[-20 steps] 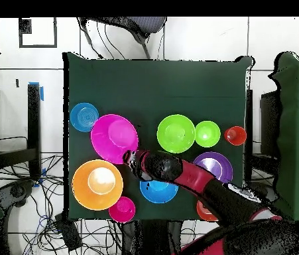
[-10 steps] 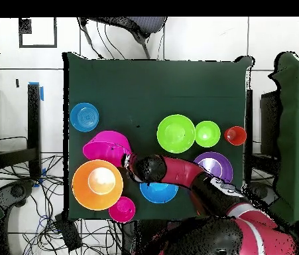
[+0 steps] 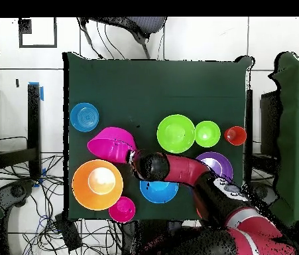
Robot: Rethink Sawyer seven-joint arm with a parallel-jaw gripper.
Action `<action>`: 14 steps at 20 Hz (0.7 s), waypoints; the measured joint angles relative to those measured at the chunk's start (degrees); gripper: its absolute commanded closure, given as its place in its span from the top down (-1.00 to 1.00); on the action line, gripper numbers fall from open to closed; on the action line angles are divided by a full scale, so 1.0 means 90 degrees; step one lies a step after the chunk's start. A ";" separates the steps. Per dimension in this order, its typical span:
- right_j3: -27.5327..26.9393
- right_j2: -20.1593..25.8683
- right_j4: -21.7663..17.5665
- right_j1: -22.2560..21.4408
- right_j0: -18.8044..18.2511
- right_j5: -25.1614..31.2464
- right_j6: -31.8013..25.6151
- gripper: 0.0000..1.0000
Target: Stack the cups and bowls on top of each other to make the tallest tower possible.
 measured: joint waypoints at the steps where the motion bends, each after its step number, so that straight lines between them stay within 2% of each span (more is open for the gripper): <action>1: -0.0035 -0.0020 0.0000 -0.0024 -0.0001 0.0037 0.0000 -1.00; 14: -0.0685 -0.0058 0.0032 -0.0277 -0.0173 0.1256 0.0001 -1.00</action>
